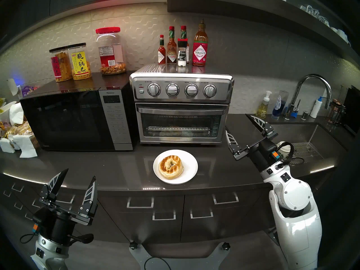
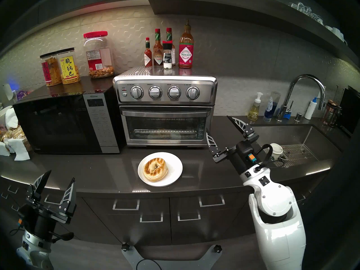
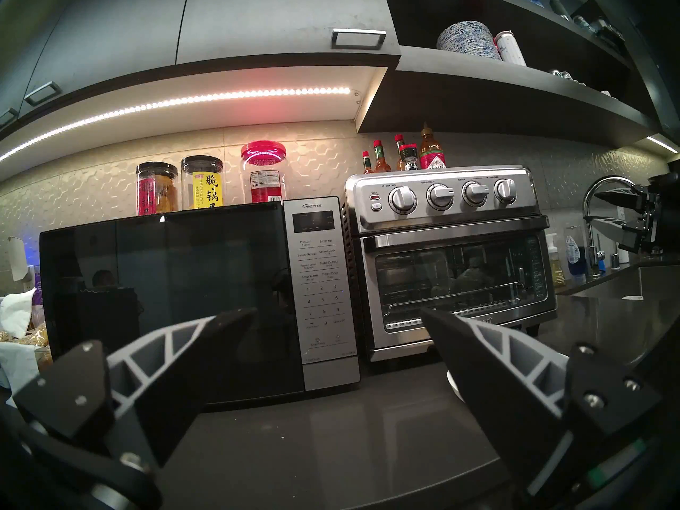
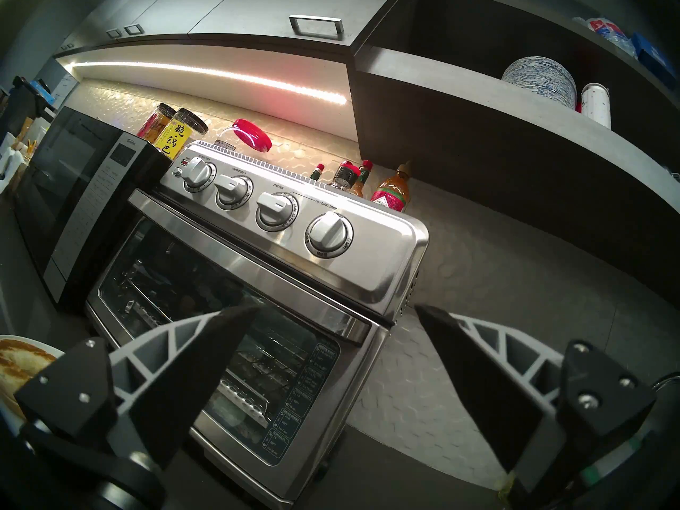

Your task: Open the oven and place the bagel inside on the rack

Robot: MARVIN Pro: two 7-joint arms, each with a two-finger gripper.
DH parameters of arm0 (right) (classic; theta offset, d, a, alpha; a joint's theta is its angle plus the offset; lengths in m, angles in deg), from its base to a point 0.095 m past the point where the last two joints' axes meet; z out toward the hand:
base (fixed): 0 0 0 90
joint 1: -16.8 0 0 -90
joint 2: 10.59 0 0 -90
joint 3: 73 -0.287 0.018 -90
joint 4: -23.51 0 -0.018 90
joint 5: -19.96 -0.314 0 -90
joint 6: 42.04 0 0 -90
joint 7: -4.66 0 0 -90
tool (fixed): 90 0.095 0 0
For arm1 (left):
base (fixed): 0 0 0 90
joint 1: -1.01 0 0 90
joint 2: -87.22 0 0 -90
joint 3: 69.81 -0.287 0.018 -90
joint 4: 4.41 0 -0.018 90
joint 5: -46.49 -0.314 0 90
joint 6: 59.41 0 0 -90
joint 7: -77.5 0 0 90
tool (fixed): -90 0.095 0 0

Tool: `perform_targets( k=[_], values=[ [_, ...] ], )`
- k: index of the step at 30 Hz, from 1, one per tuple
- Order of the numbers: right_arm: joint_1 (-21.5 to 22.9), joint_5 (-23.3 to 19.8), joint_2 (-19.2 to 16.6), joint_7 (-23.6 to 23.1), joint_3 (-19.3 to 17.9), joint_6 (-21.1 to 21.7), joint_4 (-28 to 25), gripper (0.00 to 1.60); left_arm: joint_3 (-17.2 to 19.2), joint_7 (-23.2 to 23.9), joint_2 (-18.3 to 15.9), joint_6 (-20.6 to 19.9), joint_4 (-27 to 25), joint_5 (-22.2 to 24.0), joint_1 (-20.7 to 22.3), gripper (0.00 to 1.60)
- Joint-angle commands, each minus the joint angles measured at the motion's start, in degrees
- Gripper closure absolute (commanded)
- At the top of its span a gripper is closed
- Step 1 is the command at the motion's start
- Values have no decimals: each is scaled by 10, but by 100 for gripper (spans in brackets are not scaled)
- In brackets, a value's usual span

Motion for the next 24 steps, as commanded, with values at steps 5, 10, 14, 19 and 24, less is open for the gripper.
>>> perform_targets(
  k=[5, 10, 14, 19, 24],
  values=[
    [3, 0, 0, 0, 0, -1, -10, 0, 0, 0, 0, 1, -9, 0, 0, 0],
    [3, 0, 0, 0, 0, -1, -10, 0, 0, 0, 0, 1, -9, 0, 0, 0],
    [3, 0, 0, 0, 0, -1, -10, 0, 0, 0, 0, 1, -9, 0, 0, 0],
    [3, 0, 0, 0, 0, -1, -10, 0, 0, 0, 0, 1, -9, 0, 0, 0],
    [3, 0, 0, 0, 0, -1, -10, 0, 0, 0, 0, 1, -9, 0, 0, 0]
  ],
)
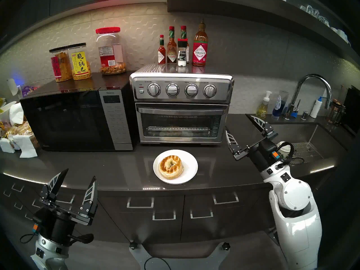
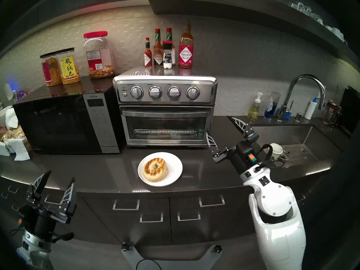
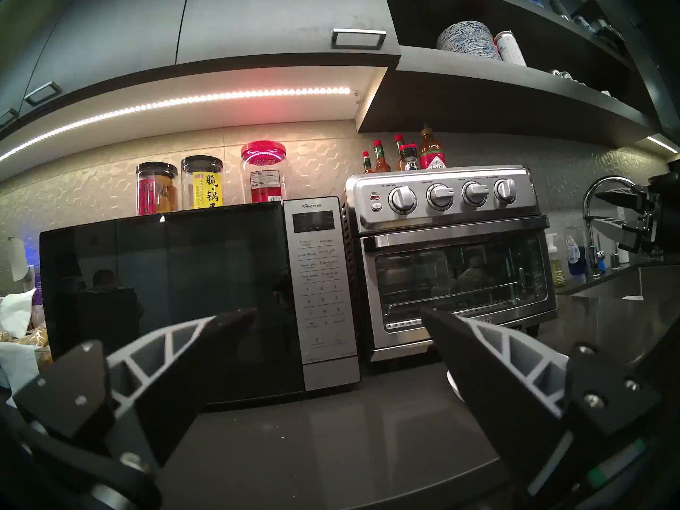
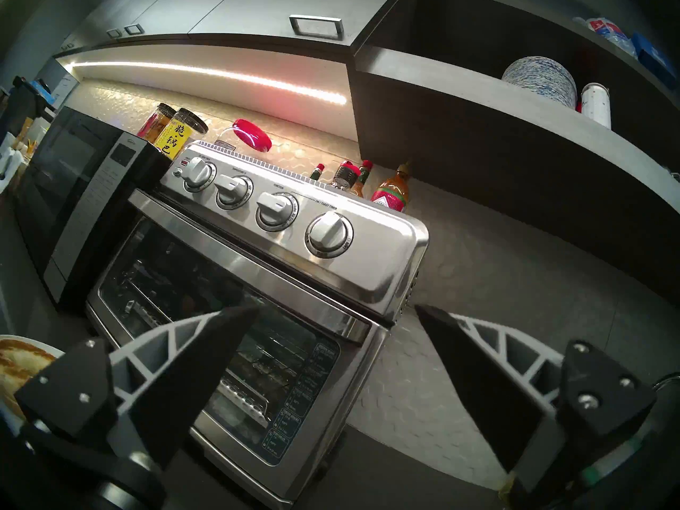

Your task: Open the oven and place the bagel inside on the rack

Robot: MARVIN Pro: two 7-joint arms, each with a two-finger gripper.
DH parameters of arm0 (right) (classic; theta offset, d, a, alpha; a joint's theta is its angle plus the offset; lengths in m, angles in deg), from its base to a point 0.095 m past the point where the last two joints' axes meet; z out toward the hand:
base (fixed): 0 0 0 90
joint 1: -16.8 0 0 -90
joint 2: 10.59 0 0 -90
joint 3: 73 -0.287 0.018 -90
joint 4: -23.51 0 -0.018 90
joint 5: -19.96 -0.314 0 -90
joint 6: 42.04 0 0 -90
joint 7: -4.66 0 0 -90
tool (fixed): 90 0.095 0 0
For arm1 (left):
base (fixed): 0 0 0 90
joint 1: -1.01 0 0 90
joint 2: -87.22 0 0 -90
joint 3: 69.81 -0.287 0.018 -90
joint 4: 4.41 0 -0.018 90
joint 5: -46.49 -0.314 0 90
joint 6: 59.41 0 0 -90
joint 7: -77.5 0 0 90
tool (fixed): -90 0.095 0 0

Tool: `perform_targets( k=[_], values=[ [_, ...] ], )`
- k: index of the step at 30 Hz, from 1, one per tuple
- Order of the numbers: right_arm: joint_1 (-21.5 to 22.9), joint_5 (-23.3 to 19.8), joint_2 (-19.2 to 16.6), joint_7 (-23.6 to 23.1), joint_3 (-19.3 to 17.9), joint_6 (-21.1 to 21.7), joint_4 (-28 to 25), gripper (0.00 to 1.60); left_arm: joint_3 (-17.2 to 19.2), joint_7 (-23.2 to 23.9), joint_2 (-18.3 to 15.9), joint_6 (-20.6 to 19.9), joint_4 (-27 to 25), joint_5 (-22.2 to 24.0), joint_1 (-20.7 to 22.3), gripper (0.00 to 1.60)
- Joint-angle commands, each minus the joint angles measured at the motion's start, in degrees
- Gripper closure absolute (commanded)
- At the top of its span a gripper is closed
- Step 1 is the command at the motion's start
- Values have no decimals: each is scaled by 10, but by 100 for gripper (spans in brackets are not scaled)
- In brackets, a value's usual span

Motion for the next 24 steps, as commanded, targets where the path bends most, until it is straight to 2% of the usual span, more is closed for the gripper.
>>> perform_targets(
  k=[1, 17, 24],
  values=[
    [3, 0, 0, 0, 0, -1, -10, 0, 0, 0, 0, 1, -9, 0, 0, 0],
    [2, -1, 0, 0, -1, -3, -11, 0, 0, 0, 0, 1, -9, 0, 0, 0],
    [-31, -16, -6, -9, -19, -1, -38, 0, 0, 0, 0, 1, -9, 0, 0, 0]
  ],
)
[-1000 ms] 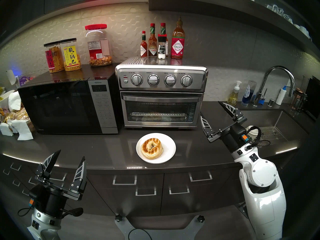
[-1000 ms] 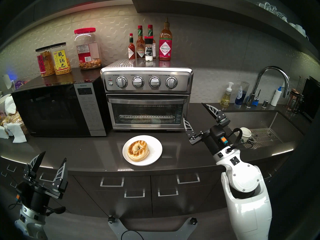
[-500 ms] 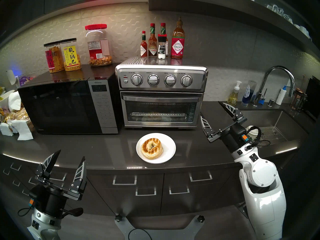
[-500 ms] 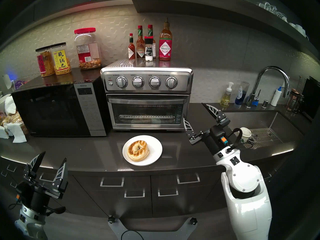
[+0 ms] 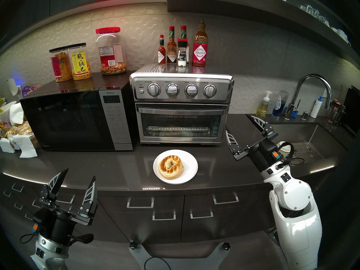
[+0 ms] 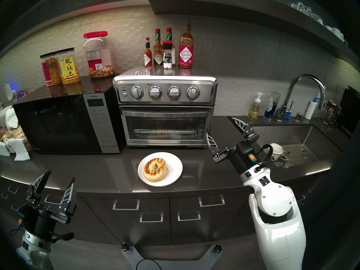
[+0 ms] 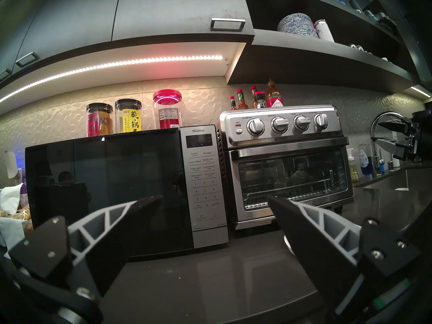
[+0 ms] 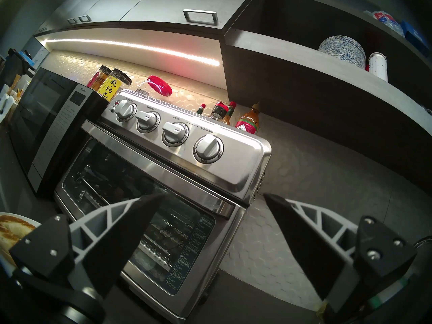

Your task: Open the oven and place the bagel inside on the rack

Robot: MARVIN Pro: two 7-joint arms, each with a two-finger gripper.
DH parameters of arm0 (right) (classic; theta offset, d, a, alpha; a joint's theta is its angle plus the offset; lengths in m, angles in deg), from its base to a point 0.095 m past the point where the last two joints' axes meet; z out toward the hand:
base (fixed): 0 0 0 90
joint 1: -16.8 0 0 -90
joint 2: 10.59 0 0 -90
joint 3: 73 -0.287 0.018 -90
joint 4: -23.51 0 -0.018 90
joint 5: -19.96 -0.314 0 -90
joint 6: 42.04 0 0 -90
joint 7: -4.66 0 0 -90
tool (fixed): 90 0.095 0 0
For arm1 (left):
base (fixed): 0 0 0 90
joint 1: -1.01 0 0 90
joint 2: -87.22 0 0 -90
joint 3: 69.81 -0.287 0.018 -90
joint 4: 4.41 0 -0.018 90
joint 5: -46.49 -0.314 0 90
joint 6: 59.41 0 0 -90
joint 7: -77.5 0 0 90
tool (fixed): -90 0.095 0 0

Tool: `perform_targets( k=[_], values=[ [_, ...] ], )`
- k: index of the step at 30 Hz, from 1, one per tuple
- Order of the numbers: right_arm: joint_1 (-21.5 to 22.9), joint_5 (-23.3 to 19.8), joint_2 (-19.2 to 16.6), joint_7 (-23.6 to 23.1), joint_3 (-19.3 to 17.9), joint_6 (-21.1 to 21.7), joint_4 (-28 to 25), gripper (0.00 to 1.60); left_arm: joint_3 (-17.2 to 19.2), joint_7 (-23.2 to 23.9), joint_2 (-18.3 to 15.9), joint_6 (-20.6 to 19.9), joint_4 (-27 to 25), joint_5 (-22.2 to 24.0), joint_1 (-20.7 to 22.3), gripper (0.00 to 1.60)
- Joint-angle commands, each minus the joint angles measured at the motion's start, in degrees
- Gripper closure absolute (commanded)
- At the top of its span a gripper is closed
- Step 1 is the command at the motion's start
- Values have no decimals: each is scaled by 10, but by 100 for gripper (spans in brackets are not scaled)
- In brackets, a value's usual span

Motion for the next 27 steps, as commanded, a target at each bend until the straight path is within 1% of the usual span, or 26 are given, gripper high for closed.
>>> perform_targets(
  k=[1, 3, 4, 7, 9, 11, 12, 14, 16, 17, 19, 27],
  values=[
    [-36, -14, -6, -9, -17, -5, -39, 0, 0, 0, 0, 1, -9, 0, 0, 0],
    [-59, -20, -8, -16, -28, -9, -51, 0, 0, 0, 0, 1, -9, 0, 0, 0],
    [-59, -20, -8, -16, -28, -9, -51, 0, 0, 0, 0, 1, -9, 0, 0, 0],
    [-83, -27, -11, -26, -39, -6, -64, 0, 0, 0, 0, 1, -9, 0, 0, 0],
    [-96, -29, -14, -34, -45, -18, -68, 0, 0, 0, 0, 1, -9, 0, 0, 0],
    [-106, -31, -16, -40, -50, -19, -73, 0, 0, 0, 0, 1, -9, 0, 0, 0],
    [-108, -31, -18, -44, -52, -21, -75, 0, 0, 0, 0, 1, -9, 0, 0, 0],
    [-112, -35, -25, -54, -55, -10, -77, 0, 0, 0, 0, 1, -9, 0, 0, 0],
    [-112, -33, -32, -65, -57, -12, -71, 0, 0, 0, 0, 1, -9, 0, 0, 0],
    [-112, -41, -37, -74, -58, -1, -69, 0, 0, 0, 0, 1, -9, 0, 0, 0],
    [-113, -42, -42, -84, -59, -3, -63, 0, 0, 0, 0, 1, -9, 0, 0, 0],
    [-122, -36, -52, -109, -66, -39, -32, 0, 0, 0, 0, 1, -9, 0, 0, 0]
  ],
)
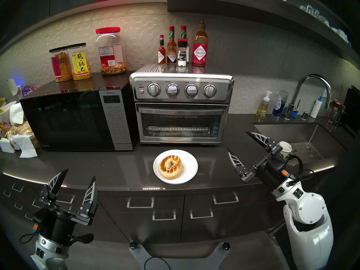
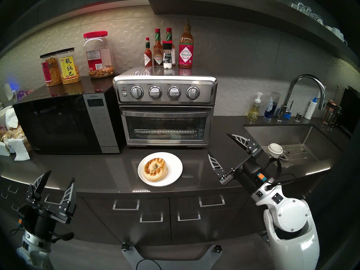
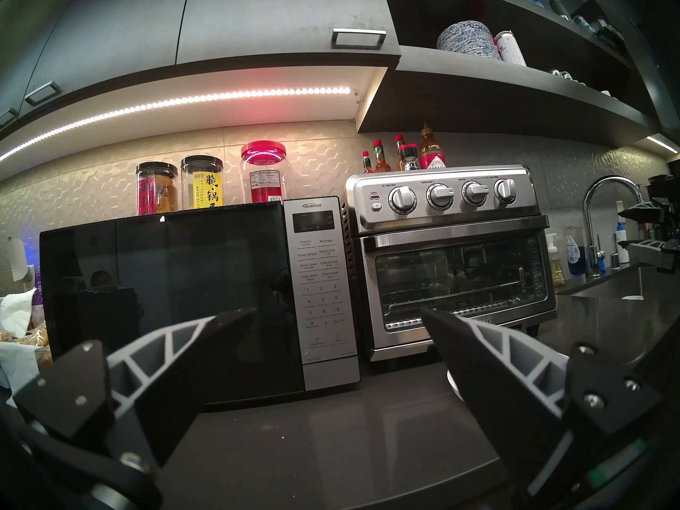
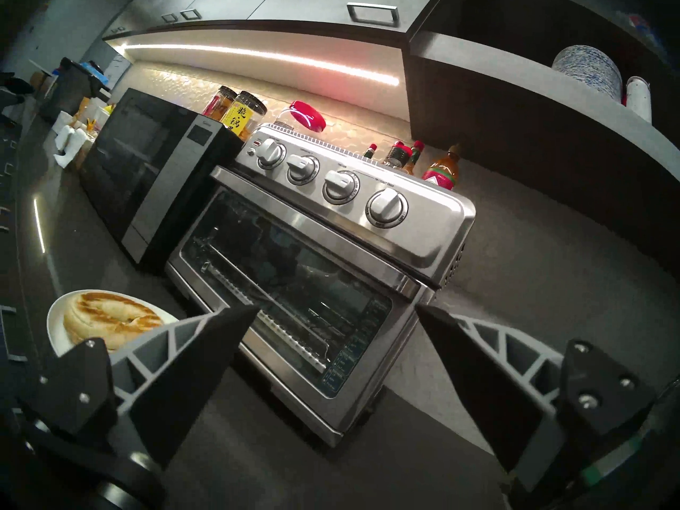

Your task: Open the oven and place the bagel inside on the rack

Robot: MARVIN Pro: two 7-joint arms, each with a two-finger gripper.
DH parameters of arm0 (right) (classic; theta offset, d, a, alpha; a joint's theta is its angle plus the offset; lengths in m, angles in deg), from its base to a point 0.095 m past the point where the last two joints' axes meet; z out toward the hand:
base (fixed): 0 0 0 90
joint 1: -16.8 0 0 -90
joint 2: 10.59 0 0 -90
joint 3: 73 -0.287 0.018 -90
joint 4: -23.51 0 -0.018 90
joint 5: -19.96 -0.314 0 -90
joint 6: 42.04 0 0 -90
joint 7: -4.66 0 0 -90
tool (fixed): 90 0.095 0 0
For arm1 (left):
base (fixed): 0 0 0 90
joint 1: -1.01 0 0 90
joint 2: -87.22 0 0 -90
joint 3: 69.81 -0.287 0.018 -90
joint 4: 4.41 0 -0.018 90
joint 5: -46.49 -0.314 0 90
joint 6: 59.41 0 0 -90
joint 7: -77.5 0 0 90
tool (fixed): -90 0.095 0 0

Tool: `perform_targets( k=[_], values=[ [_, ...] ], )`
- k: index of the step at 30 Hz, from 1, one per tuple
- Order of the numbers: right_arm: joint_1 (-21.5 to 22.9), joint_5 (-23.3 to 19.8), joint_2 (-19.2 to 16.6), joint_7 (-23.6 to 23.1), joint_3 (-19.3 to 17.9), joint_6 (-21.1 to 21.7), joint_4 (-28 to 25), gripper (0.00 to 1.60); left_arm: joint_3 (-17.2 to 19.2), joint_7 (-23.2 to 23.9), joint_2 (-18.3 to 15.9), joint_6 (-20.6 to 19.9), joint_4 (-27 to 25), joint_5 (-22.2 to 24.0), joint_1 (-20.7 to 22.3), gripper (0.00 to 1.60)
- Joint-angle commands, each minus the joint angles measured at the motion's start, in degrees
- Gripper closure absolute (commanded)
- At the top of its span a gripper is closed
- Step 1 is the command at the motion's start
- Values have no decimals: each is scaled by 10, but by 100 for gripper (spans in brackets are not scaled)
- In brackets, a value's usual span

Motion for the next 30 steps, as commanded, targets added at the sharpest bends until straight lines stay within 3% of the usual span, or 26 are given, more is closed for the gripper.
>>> perform_targets(
  k=[1, 13, 23, 30],
  values=[
    [-6, -1, -14, -17, -5, -33, 20, 0, 0, 0, 0, 1, -9, 0, 0, 0],
    [14, -9, -37, -54, -6, -81, 71, 0, 0, 0, 0, 1, -9, 0, 0, 0],
    [7, 6, -72, -98, -22, -147, 58, 0, 0, 0, 0, 1, -9, 0, 0, 0],
    [14, 24, -78, -117, -16, -164, 53, 0, 0, 0, 0, 1, -9, 0, 0, 0]
  ],
)
